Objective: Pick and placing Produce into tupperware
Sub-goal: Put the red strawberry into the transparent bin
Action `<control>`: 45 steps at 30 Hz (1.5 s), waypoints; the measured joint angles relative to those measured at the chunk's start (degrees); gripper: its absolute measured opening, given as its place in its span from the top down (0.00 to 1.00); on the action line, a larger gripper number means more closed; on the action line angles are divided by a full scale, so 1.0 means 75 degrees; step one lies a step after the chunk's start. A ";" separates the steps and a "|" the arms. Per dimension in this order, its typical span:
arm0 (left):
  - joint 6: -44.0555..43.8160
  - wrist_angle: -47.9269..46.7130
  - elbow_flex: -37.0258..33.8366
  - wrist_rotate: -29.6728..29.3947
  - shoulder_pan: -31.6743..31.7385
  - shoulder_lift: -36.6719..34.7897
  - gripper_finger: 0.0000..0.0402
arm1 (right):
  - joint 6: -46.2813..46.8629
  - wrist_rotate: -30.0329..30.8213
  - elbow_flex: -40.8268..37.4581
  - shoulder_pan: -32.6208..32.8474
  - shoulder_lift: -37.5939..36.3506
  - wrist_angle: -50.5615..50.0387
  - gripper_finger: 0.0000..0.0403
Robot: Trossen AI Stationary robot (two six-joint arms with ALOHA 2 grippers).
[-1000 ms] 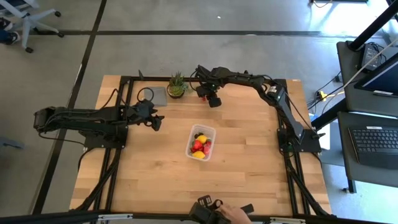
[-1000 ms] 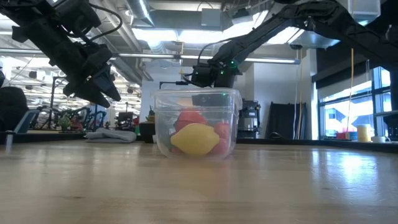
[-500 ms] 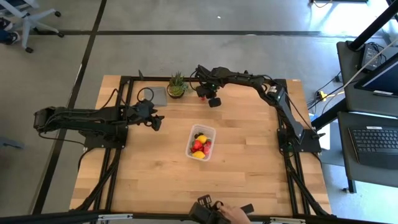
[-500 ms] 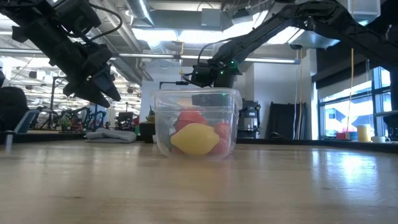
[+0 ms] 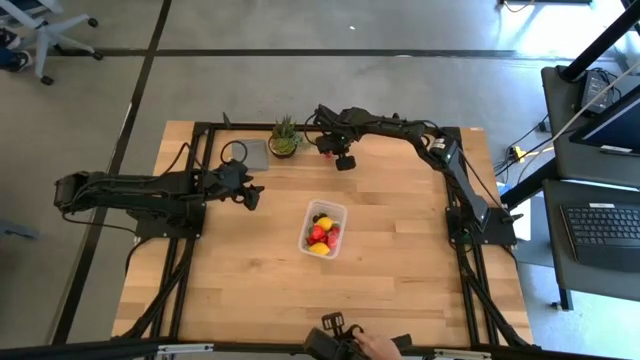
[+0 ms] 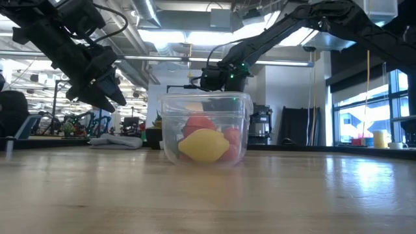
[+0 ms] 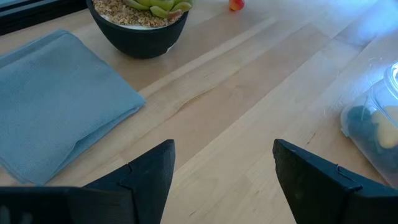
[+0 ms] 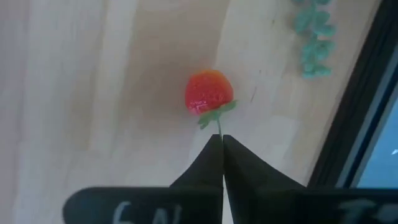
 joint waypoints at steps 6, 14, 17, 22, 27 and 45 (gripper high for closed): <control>0.0000 0.0003 0.0000 0.0000 -0.0003 0.0001 0.35 | 0.0885 0.0016 0.0180 0.0106 -0.0351 -0.0604 0.99; 0.0000 0.0005 0.0000 -0.0001 -0.0003 0.0000 0.35 | 0.3461 -0.0544 0.2165 0.0645 -0.0845 -0.2754 1.00; 0.0000 0.0006 0.0000 0.0000 -0.0003 0.0000 0.35 | 0.4640 -0.1297 0.3006 0.1097 -0.0902 -0.3485 1.00; -0.0002 0.0006 0.0000 0.0000 -0.0003 0.0000 0.35 | 0.5850 -0.1829 0.3613 0.2161 -0.0911 -0.3779 1.00; 0.0000 -0.0112 0.0000 0.0079 -0.0003 0.0000 0.35 | 0.6018 -0.1839 0.3107 0.3086 -0.0908 -0.4550 1.00; -0.0163 -0.0478 0.0000 0.0064 -0.0002 0.0001 0.35 | 0.6700 -0.1671 0.0404 0.4049 -0.0882 -0.3023 1.00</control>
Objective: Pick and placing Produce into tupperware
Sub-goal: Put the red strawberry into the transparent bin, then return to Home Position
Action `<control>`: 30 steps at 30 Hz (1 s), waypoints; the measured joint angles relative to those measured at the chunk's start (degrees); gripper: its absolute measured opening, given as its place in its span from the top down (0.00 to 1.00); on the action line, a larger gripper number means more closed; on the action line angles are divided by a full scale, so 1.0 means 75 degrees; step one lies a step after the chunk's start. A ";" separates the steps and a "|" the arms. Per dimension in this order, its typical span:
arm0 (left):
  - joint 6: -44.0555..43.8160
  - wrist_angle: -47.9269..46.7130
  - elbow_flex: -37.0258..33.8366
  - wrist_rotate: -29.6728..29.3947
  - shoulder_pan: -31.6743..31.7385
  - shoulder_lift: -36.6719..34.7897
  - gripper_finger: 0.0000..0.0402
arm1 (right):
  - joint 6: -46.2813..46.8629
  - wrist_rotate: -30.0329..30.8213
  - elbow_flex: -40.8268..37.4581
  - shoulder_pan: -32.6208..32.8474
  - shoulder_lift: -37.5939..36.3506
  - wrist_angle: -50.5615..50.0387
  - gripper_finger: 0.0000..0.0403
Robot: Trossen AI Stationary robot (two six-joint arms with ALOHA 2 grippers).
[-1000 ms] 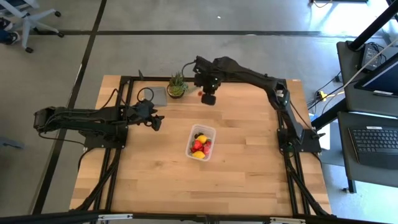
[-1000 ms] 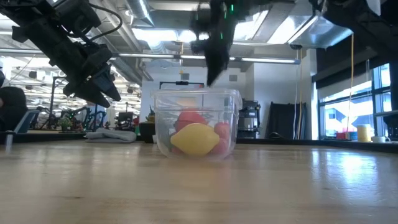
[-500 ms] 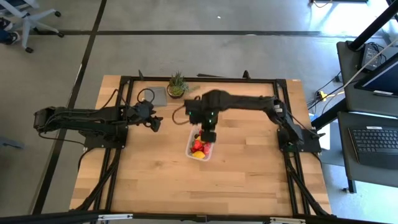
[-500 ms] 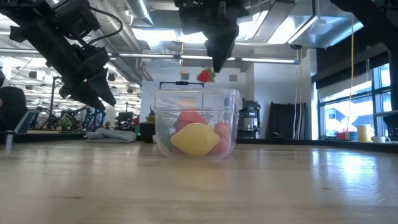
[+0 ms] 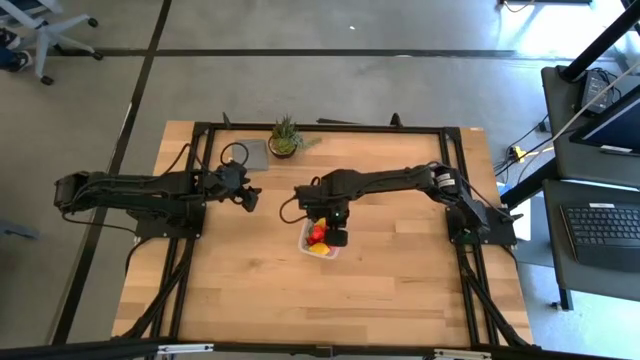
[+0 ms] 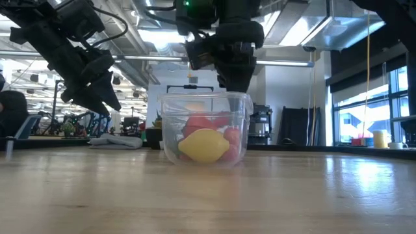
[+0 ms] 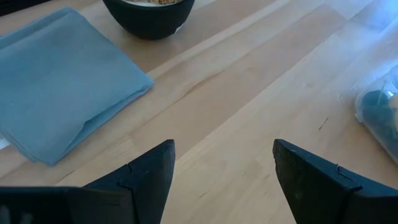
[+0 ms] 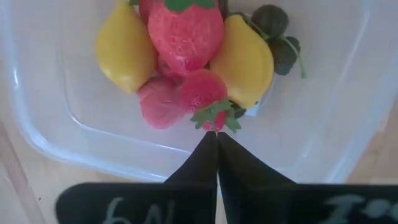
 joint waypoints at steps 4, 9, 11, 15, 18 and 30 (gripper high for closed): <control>0.0003 0.0004 0.0000 -0.0004 0.0000 -0.0001 0.35 | -0.0022 0.0000 -0.0070 -0.0003 0.0000 -0.0084 0.94; 0.0004 0.0015 0.0000 -0.0013 0.0001 -0.0001 0.35 | -0.0030 0.0003 0.0153 -0.0003 0.0000 -0.0360 0.85; 0.0003 0.0023 0.0000 -0.0024 0.0000 -0.0001 0.35 | -0.0061 0.0002 0.0246 -0.0003 0.0000 -0.0425 0.81; -0.0062 0.0043 0.0000 -0.0024 0.0002 -0.0001 0.35 | -0.0159 0.0002 0.0495 -0.0038 0.0000 -0.0431 0.68; -0.0329 0.0236 0.0000 0.0076 0.0003 -0.0001 0.35 | -0.0174 0.0066 0.1003 -0.0097 0.0000 -0.0686 0.56; 0.0199 0.2563 0.0000 0.0385 0.0003 -0.0237 0.35 | -0.0835 0.1062 0.2983 -0.0836 -0.1296 -0.0709 0.33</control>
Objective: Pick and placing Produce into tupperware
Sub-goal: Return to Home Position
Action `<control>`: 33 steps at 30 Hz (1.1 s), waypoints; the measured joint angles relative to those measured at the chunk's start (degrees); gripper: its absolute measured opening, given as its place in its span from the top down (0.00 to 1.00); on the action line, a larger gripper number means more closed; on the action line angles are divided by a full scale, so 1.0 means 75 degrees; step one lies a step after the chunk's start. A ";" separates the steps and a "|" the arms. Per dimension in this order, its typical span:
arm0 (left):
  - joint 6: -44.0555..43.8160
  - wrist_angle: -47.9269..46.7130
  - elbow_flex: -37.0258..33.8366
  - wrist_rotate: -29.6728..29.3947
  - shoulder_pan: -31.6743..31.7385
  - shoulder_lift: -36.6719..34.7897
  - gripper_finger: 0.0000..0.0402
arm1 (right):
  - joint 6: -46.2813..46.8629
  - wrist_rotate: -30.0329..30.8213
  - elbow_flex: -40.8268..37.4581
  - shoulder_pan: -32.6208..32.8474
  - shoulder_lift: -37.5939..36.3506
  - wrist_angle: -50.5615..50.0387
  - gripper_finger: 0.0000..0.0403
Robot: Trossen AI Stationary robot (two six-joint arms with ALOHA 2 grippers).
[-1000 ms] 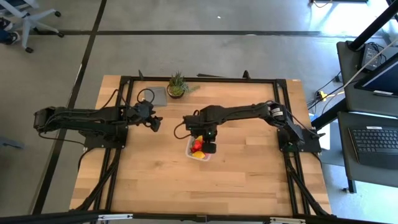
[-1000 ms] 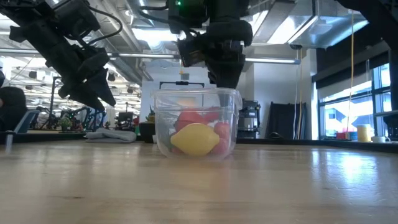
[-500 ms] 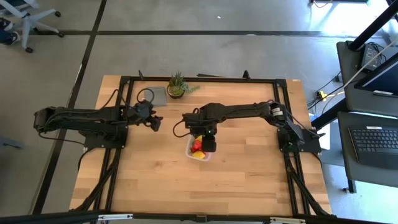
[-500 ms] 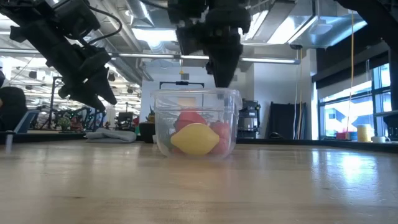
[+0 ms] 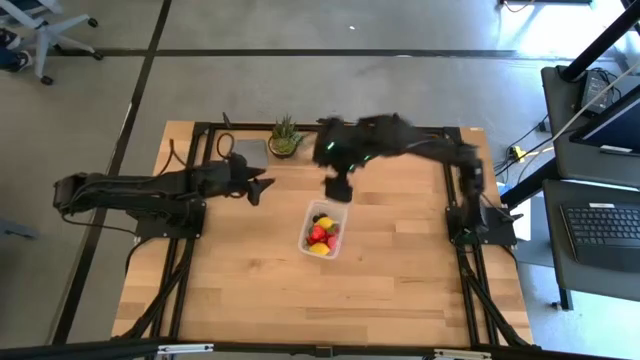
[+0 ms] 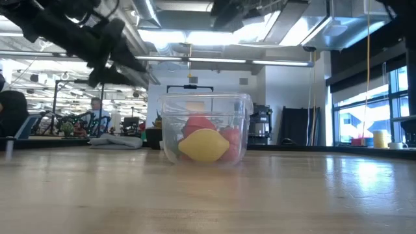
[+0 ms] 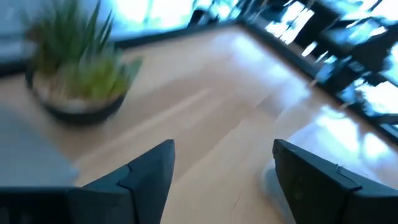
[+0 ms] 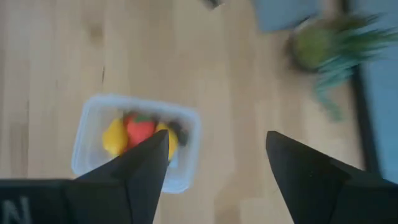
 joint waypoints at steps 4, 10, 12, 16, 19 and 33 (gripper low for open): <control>0.1131 0.0643 0.0002 0.0093 0.0000 -0.0353 0.35 | -0.0033 0.0004 -0.0677 -0.0479 -0.1166 0.0622 0.33; 0.2125 0.0192 0.0535 0.0172 -0.0001 -0.1400 0.35 | -0.0077 0.0380 -0.2701 -0.0951 -0.3258 0.2087 0.33; 0.2690 -0.0399 0.0749 0.0126 -0.0002 -0.1840 0.35 | -0.0043 0.0718 -0.3743 -0.1028 -0.4075 0.2790 0.33; 0.2778 -0.1414 0.0915 -0.0793 -0.0003 -0.2794 0.35 | -0.0161 0.0834 -0.6240 -0.1093 -0.5731 0.4441 0.33; 0.2776 -0.2042 0.0911 -0.1323 0.0000 -0.3418 0.35 | -0.0125 0.0804 -0.8035 -0.1082 -0.6939 0.5760 0.33; 0.3472 -0.2379 0.0324 -0.1698 0.0000 -0.4992 0.35 | 0.0828 0.1294 -1.3170 -0.1087 -1.0850 0.9931 0.33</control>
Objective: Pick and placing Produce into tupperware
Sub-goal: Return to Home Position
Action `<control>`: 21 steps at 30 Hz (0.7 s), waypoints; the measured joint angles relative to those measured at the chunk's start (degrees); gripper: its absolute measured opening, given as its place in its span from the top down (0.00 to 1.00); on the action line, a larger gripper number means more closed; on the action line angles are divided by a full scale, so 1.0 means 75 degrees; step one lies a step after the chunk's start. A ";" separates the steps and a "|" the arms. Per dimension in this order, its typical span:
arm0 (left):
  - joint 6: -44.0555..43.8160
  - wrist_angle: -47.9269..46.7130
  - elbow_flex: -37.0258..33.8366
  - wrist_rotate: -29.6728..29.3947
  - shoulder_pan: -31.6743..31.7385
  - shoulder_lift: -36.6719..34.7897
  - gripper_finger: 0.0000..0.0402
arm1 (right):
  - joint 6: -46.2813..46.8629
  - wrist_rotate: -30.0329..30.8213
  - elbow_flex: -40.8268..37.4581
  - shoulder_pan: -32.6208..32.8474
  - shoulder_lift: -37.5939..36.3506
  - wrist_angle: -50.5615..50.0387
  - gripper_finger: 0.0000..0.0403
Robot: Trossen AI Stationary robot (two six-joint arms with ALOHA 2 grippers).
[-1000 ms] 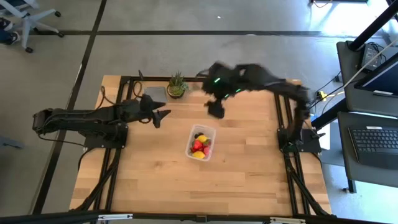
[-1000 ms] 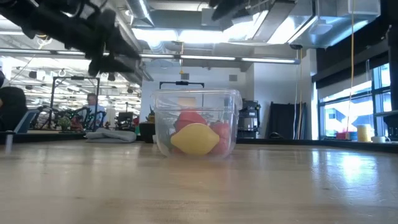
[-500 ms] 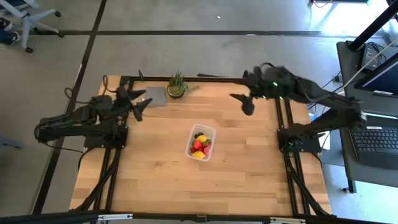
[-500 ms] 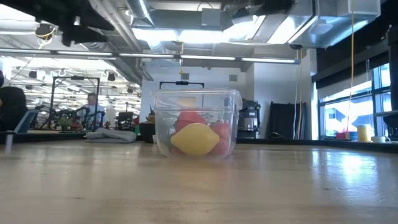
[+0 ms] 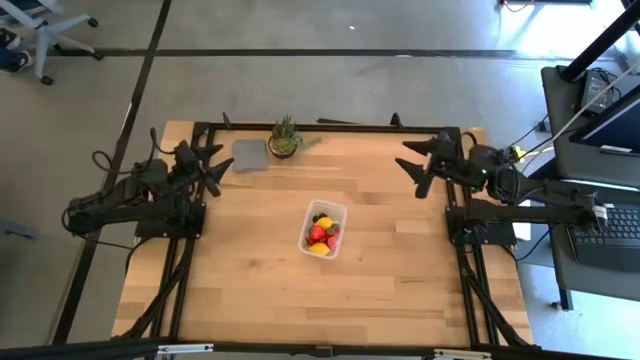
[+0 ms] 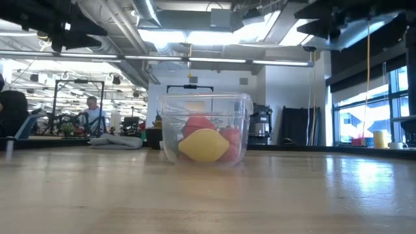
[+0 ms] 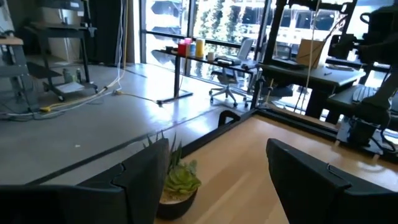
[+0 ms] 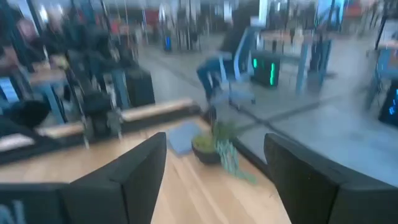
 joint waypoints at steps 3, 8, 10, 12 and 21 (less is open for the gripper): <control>-0.0117 0.0004 -0.0314 -0.0025 0.0000 -0.0335 0.35 | 0.0009 -0.0003 -0.0859 0.0003 -0.0720 0.0854 0.33; -0.0317 0.0065 -0.0669 -0.0115 0.0000 -0.0765 0.35 | 0.0025 -0.0004 -0.2031 0.0003 -0.1803 0.1648 0.33; -0.0315 0.0026 -0.0739 -0.0106 -0.0001 -0.0762 0.35 | 0.0036 -0.0010 -0.2409 0.0003 -0.2134 0.1864 0.33; -0.0319 0.0180 -0.0792 -0.0109 0.0000 -0.0748 0.35 | 0.0020 -0.0010 -0.2740 0.0003 -0.2366 0.2230 0.33; -0.0588 0.0158 -0.0857 -0.0171 -0.0001 -0.0765 0.35 | -0.0009 -0.0010 -0.4299 0.0003 -0.2822 0.4267 0.33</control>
